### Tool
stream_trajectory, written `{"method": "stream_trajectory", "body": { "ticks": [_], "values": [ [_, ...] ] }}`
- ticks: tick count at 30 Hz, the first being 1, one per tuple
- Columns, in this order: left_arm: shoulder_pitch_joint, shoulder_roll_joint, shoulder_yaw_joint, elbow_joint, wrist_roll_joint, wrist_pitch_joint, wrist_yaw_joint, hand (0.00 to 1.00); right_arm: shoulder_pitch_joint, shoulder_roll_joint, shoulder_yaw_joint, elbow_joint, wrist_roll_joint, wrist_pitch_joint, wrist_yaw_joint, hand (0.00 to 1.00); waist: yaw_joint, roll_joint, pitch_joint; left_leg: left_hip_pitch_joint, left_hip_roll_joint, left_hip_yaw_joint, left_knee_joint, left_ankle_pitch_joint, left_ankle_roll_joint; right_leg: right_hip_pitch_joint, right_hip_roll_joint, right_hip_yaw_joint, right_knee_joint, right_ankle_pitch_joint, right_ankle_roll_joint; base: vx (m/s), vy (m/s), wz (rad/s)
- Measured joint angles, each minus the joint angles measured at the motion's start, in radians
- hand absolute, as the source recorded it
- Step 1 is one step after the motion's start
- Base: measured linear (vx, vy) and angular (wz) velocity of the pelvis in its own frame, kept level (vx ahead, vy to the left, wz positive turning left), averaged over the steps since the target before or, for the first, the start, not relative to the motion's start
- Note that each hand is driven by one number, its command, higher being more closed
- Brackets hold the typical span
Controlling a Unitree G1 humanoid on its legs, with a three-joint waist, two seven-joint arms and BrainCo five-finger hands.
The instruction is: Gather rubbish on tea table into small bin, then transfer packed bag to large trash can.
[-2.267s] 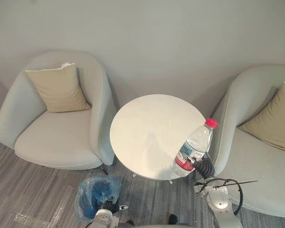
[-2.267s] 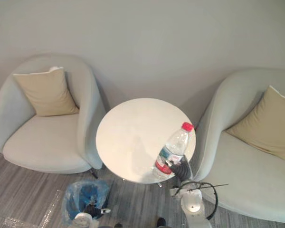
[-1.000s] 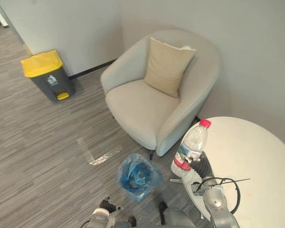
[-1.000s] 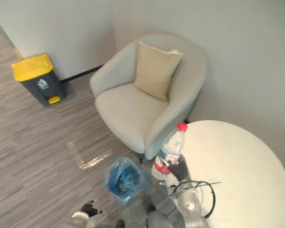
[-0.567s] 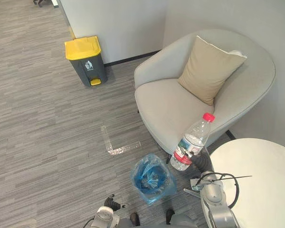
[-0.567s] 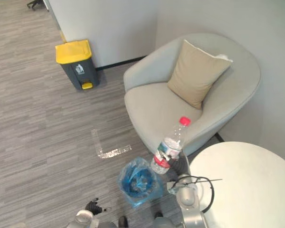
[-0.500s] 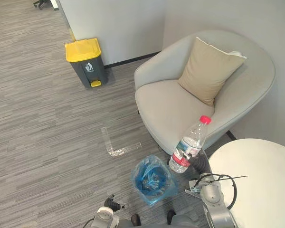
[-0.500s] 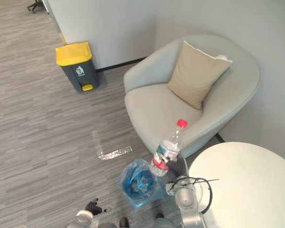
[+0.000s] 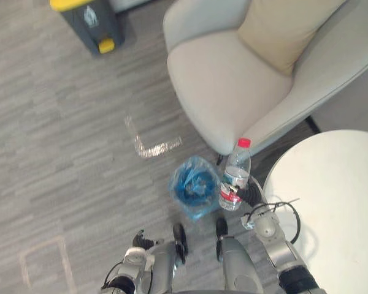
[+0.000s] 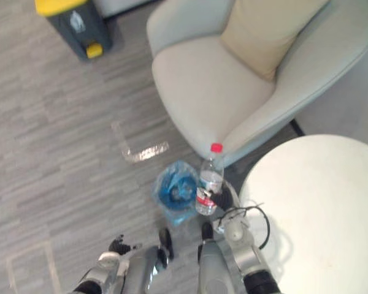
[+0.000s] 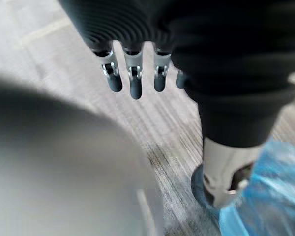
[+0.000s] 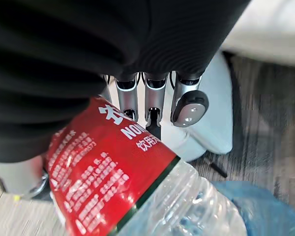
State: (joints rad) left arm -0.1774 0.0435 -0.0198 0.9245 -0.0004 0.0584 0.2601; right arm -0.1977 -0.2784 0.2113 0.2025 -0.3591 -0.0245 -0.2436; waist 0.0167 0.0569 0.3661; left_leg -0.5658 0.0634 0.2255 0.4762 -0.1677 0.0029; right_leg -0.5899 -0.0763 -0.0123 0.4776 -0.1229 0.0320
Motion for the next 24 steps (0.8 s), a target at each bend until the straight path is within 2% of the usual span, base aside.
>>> {"method": "stream_trajectory", "body": {
  "ticks": [4,8,10,14,17,24],
  "values": [
    [-0.070,-0.011,0.022,-0.077,-0.049,-0.014,0.034,0.00,-0.128,-0.050,0.022,-0.032,-0.034,0.013,-0.024,1.00,0.017,0.000,0.032,-0.210,0.027,0.004,0.100,-0.007,0.003,-0.192,-0.012,-0.028,0.093,-0.006,-0.002,-0.26,-0.027,0.26],
    [-0.111,-0.019,0.035,-0.145,-0.096,-0.028,0.064,0.00,-0.223,-0.078,0.028,-0.024,-0.034,0.031,-0.049,1.00,0.040,-0.007,0.058,-0.342,0.054,0.014,0.149,0.015,0.009,-0.316,-0.016,-0.047,0.141,-0.006,-0.004,-0.15,-0.022,0.26],
    [-0.141,-0.019,0.042,-0.175,-0.116,-0.032,0.070,0.00,-0.305,-0.073,0.030,0.037,-0.033,0.039,-0.063,1.00,0.048,-0.009,0.061,-0.427,0.061,0.011,0.175,0.026,0.011,-0.394,-0.024,-0.064,0.170,0.000,-0.012,-0.08,0.025,0.17],
    [-0.206,-0.012,0.045,-0.191,-0.124,-0.051,0.072,0.00,-0.418,-0.076,0.028,0.138,-0.033,0.047,-0.086,1.00,0.057,-0.010,0.084,-0.530,0.061,-0.012,0.234,0.039,0.028,-0.488,-0.031,-0.076,0.242,-0.012,-0.018,-0.03,0.022,0.20],
    [-0.263,-0.004,0.066,-0.225,-0.141,-0.057,0.087,0.00,-0.510,-0.076,0.028,0.216,-0.032,0.057,-0.099,1.00,0.070,-0.023,0.103,-0.618,0.061,-0.024,0.275,0.040,0.030,-0.574,-0.038,-0.084,0.295,-0.027,-0.019,-0.03,0.008,0.14],
    [-0.287,0.026,0.071,-0.246,-0.160,-0.075,0.090,0.00,-0.611,-0.071,0.023,0.328,-0.031,0.068,-0.117,1.00,0.073,-0.026,0.116,-0.684,0.052,-0.036,0.287,0.043,0.026,-0.644,-0.052,-0.093,0.330,-0.038,-0.026,-0.02,0.005,0.09]
  ]
}}
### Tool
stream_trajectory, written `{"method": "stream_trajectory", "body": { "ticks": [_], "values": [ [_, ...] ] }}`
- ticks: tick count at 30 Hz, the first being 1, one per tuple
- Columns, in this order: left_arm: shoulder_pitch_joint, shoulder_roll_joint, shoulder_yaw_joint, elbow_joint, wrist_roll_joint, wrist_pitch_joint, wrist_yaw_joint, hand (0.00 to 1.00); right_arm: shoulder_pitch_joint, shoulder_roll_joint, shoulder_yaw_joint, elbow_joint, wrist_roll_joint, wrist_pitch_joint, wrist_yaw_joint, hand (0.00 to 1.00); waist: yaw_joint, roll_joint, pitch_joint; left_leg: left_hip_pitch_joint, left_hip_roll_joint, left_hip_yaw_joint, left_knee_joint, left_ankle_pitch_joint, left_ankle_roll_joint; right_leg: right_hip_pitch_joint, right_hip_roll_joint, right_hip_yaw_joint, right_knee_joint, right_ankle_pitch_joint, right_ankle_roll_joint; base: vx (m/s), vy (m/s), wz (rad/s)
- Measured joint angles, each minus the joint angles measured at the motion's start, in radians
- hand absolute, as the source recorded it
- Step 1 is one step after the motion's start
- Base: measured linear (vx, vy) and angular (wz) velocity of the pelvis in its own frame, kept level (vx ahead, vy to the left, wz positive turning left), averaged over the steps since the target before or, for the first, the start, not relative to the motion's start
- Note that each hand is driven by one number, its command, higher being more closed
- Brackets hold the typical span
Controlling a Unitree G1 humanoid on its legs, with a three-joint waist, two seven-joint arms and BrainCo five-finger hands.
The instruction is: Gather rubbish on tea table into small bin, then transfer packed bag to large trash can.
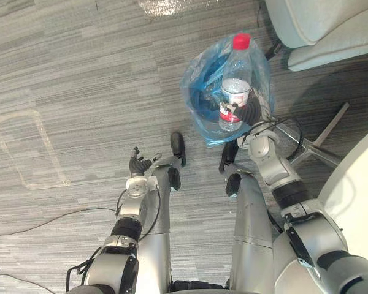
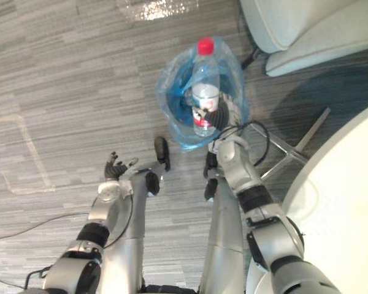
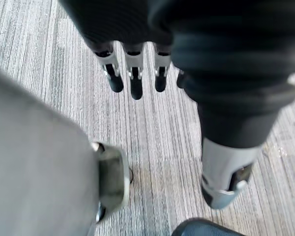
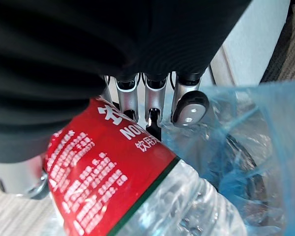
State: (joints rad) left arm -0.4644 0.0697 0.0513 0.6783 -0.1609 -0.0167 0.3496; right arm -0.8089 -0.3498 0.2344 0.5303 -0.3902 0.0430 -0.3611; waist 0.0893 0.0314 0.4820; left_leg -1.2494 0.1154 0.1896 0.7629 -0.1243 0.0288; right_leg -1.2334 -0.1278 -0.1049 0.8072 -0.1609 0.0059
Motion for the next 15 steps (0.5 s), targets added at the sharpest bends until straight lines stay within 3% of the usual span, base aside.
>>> {"method": "stream_trajectory", "body": {
  "ticks": [1,15],
  "values": [
    [-0.004,0.002,0.000,-0.001,0.000,-0.004,0.000,0.00,-0.009,0.000,-0.010,0.011,0.000,0.006,-0.003,0.00,0.000,0.000,0.000,-0.009,-0.003,-0.004,0.000,0.006,0.004,-0.008,-0.002,-0.003,0.005,-0.003,0.000,-0.02,0.005,0.15],
    [-0.008,0.010,-0.002,0.002,0.002,-0.009,0.000,0.00,0.003,0.005,-0.033,-0.027,0.016,0.005,-0.033,0.00,0.000,-0.001,-0.003,-0.026,-0.007,-0.015,-0.016,0.022,-0.001,-0.026,-0.011,-0.023,0.006,-0.007,-0.007,-0.02,0.002,0.03]
  ]
}}
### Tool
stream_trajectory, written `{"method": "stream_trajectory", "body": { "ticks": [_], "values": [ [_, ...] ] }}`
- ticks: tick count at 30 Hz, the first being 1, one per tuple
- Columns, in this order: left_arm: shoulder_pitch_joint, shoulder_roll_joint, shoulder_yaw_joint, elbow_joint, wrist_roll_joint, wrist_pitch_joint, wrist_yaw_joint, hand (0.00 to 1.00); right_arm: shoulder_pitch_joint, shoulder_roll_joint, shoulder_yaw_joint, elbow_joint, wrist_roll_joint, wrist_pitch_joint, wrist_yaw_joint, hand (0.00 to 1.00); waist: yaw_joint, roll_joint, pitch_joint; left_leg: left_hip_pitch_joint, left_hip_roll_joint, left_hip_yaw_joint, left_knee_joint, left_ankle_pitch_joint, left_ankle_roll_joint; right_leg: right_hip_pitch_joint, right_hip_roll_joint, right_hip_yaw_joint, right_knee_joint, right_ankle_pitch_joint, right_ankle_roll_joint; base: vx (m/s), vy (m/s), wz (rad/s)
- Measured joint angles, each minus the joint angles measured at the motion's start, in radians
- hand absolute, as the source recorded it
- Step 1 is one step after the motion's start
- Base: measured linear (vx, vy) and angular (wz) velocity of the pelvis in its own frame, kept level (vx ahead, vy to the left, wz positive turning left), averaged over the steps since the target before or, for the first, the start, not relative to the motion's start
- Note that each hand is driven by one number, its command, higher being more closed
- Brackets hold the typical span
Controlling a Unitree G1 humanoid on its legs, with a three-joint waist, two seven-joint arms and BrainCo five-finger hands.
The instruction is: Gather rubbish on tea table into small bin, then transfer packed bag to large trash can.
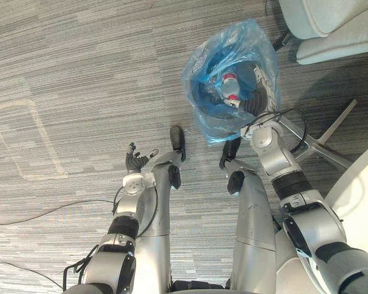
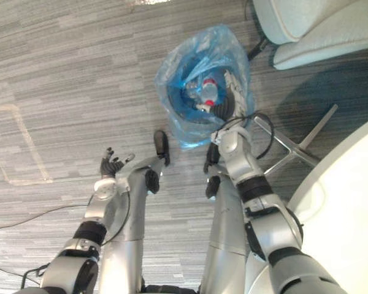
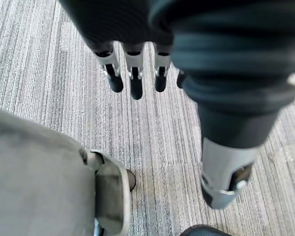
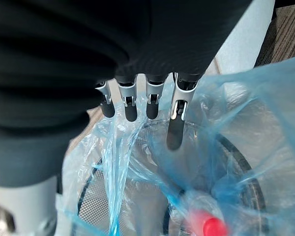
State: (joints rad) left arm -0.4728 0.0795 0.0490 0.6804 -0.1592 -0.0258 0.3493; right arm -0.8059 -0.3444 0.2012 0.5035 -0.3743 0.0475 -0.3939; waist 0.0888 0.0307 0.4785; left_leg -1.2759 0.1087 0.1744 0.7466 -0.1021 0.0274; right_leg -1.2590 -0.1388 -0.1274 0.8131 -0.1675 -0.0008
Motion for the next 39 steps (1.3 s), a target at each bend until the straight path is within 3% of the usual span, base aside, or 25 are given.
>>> {"method": "stream_trajectory", "body": {
  "ticks": [7,18,26,39],
  "values": [
    [0.002,0.008,-0.008,-0.001,0.002,0.016,0.001,0.00,0.126,0.001,0.013,-0.182,-0.034,-0.022,-0.015,0.00,-0.007,-0.009,-0.007,0.003,0.003,0.000,-0.009,0.006,0.000,0.005,0.003,-0.005,-0.019,0.006,-0.007,-0.04,0.003,-0.02],
    [0.036,0.015,-0.049,0.000,0.014,0.022,-0.001,0.00,0.289,-0.012,0.095,-0.252,-0.217,-0.051,0.007,0.00,-0.025,-0.042,-0.046,0.038,0.009,0.002,-0.044,0.015,-0.004,0.043,0.016,-0.007,-0.067,0.022,-0.012,-0.03,-0.002,-0.03],
    [0.037,0.026,-0.087,0.020,0.020,0.014,-0.003,0.00,0.295,-0.056,0.195,-0.151,-0.310,-0.067,0.063,0.00,-0.021,-0.042,-0.047,0.059,0.023,0.002,-0.043,0.007,-0.014,0.071,0.029,-0.010,-0.086,0.027,-0.008,-0.04,-0.008,-0.04],
    [0.037,0.025,-0.126,0.022,-0.003,-0.028,-0.007,0.00,0.168,-0.071,0.283,0.073,-0.412,-0.058,0.082,0.00,0.003,-0.042,-0.048,0.057,0.020,0.016,-0.075,0.018,-0.009,0.060,0.027,-0.004,-0.104,0.042,-0.009,-0.01,0.000,-0.01]
  ]
}}
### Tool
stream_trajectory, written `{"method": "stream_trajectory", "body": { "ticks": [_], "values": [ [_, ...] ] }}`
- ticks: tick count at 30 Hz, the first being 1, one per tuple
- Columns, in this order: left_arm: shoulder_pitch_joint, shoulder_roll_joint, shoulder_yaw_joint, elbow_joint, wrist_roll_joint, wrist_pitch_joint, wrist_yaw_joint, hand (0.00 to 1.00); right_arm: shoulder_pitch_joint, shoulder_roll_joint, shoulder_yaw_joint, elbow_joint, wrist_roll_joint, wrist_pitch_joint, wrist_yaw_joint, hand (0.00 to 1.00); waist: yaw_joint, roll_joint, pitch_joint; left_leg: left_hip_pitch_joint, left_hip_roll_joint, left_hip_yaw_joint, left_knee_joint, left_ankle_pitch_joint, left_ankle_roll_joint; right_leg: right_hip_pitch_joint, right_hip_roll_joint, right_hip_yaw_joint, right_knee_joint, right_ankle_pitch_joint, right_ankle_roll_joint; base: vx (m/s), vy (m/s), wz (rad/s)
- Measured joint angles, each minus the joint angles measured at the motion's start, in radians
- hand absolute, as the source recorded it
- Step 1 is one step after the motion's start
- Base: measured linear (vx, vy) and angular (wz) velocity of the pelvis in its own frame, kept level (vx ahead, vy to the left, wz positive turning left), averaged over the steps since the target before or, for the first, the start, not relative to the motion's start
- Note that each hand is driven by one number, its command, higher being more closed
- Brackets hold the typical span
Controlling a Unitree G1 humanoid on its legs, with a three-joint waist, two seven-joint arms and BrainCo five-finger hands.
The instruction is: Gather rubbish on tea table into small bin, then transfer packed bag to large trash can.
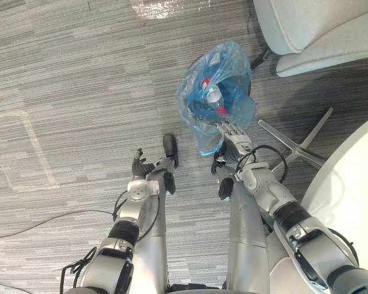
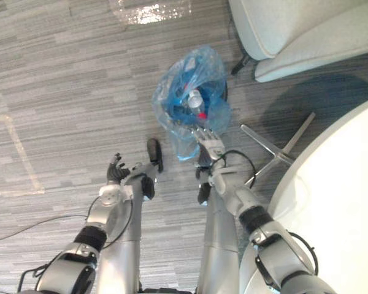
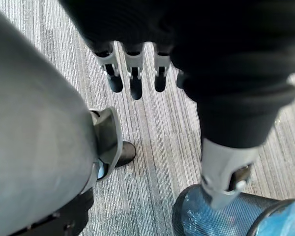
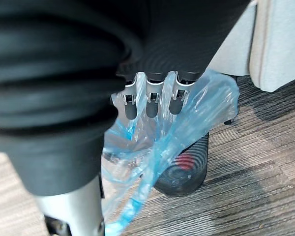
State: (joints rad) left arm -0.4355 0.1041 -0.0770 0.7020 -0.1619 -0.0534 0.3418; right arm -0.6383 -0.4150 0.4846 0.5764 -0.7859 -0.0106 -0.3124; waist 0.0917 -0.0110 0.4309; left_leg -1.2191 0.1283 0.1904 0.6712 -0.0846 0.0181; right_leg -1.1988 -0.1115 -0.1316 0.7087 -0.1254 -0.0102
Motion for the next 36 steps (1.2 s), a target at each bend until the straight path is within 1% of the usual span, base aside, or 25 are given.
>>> {"method": "stream_trajectory", "body": {
  "ticks": [5,8,11,16,18,21,26,30,33,36],
  "values": [
    [-0.006,0.001,0.001,-0.003,-0.037,-0.010,-0.011,0.00,-0.048,0.001,0.009,0.058,-0.001,0.021,-0.004,0.00,0.010,0.000,0.000,-0.014,-0.002,0.000,-0.005,0.001,-0.001,-0.017,-0.002,-0.001,0.002,0.000,0.000,0.00,-0.002,0.01],
    [-0.010,-0.001,0.001,-0.002,-0.038,-0.010,-0.016,0.00,-0.066,0.002,0.001,0.073,-0.004,0.047,-0.016,0.00,0.012,0.001,0.000,-0.020,-0.007,-0.002,-0.007,0.005,0.001,-0.023,-0.008,-0.004,0.005,0.000,-0.001,-0.02,-0.007,0.06],
    [-0.011,-0.005,0.001,-0.002,-0.039,-0.010,-0.016,0.00,-0.066,0.004,-0.024,0.073,-0.045,0.070,-0.057,0.00,0.015,0.001,-0.001,-0.021,-0.013,-0.007,-0.007,0.007,0.003,-0.020,-0.013,-0.007,0.006,0.000,0.000,-0.03,0.001,0.06],
    [-0.011,-0.005,0.001,-0.002,-0.039,-0.010,-0.016,0.00,-0.065,0.016,-0.052,0.072,-0.089,0.103,-0.097,0.00,0.017,0.001,-0.001,-0.021,-0.015,-0.007,-0.007,0.006,0.003,-0.019,-0.015,-0.007,0.002,0.000,0.000,-0.03,0.003,0.01],
    [-0.011,-0.005,0.001,-0.002,-0.039,-0.010,-0.016,0.00,-0.061,0.019,-0.056,0.072,-0.118,0.108,-0.104,0.00,0.017,0.001,-0.001,-0.021,-0.015,-0.007,-0.007,0.006,0.002,-0.019,-0.014,-0.007,0.002,0.000,0.000,-0.04,-0.004,0.00],
    [-0.011,-0.005,0.000,-0.002,-0.040,-0.010,-0.016,0.00,-0.056,0.021,-0.063,0.072,-0.119,0.118,-0.121,0.00,0.017,0.001,-0.001,-0.021,-0.015,-0.007,-0.008,0.007,0.003,-0.020,-0.014,-0.007,0.001,0.000,0.000,-0.02,-0.003,0.00],
    [-0.012,-0.003,0.000,-0.002,-0.057,-0.010,-0.016,0.00,-0.056,0.023,-0.070,0.072,-0.119,0.118,-0.122,0.00,0.018,0.001,-0.001,-0.022,-0.014,-0.007,-0.008,0.008,0.005,-0.020,-0.014,-0.007,-0.001,0.000,0.000,-0.01,-0.001,0.00],
    [-0.013,0.000,0.000,-0.002,-0.060,-0.024,-0.016,0.00,-0.059,0.031,-0.068,0.083,-0.119,0.118,-0.122,0.00,0.018,0.002,-0.001,-0.033,-0.013,-0.010,-0.008,0.007,0.003,-0.029,-0.013,-0.010,-0.005,0.000,0.000,-0.01,-0.001,0.00],
    [-0.022,0.002,0.004,-0.003,-0.078,-0.028,-0.016,0.00,-0.087,0.054,-0.069,0.154,-0.120,0.121,-0.119,0.00,0.019,0.002,-0.002,-0.049,-0.014,-0.011,-0.010,0.010,0.005,-0.045,-0.013,-0.012,0.001,-0.001,0.000,-0.01,-0.002,0.01],
    [-0.029,0.001,0.014,-0.005,-0.092,-0.032,-0.016,0.00,-0.108,0.064,-0.069,0.176,-0.120,0.128,-0.116,0.00,0.019,0.002,-0.002,-0.064,-0.019,-0.013,-0.026,0.023,0.002,-0.065,-0.015,-0.015,0.002,-0.001,-0.001,-0.02,-0.009,0.08]
  ]
}}
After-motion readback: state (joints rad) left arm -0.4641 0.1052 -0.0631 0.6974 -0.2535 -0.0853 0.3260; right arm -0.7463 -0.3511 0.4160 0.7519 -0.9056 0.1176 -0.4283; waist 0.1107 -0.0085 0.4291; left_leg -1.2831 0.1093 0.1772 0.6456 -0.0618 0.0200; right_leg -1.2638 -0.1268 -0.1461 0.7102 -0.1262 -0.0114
